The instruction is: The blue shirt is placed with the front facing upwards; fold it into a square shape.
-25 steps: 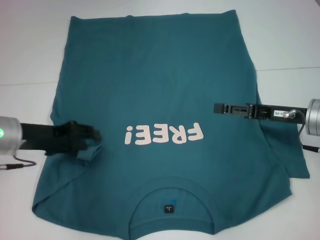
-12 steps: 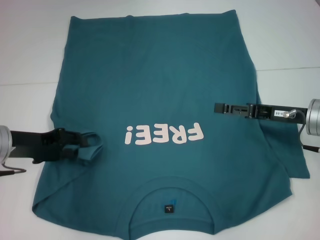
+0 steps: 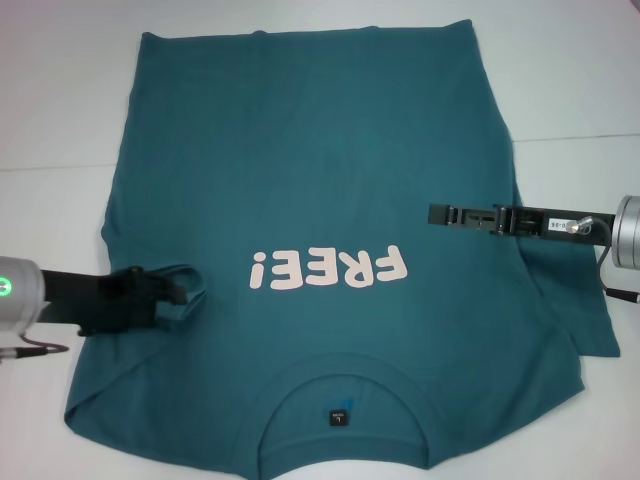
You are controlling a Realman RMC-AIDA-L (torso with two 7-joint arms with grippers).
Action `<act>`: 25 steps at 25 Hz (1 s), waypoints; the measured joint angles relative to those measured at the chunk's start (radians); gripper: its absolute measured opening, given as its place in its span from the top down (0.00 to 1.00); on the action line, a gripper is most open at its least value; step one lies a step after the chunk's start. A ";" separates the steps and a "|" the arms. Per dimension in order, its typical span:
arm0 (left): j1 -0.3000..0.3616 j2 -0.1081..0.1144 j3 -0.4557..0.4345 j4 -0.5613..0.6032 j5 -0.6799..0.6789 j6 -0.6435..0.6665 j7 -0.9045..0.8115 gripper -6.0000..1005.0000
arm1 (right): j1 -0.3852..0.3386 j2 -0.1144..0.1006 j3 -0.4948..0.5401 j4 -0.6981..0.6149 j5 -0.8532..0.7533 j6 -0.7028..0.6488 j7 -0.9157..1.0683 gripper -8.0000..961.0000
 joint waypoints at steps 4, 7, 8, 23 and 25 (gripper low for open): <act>-0.024 -0.011 0.021 -0.024 -0.007 -0.012 0.009 0.46 | -0.003 0.000 0.002 0.000 0.000 0.001 -0.008 0.05; -0.043 -0.024 0.022 -0.023 -0.027 0.002 0.035 0.46 | -0.005 0.001 0.003 0.000 0.000 0.001 -0.011 0.05; -0.049 -0.026 0.022 -0.023 -0.040 0.010 0.050 0.46 | -0.005 0.001 0.003 0.001 0.000 0.001 -0.011 0.05; 0.014 0.005 -0.072 0.009 -0.129 0.081 0.081 0.46 | -0.008 0.005 0.002 0.003 0.000 -0.004 -0.021 0.05; 0.023 0.005 -0.073 0.018 -0.129 0.082 0.085 0.46 | -0.008 0.005 0.002 0.003 0.000 -0.008 -0.021 0.05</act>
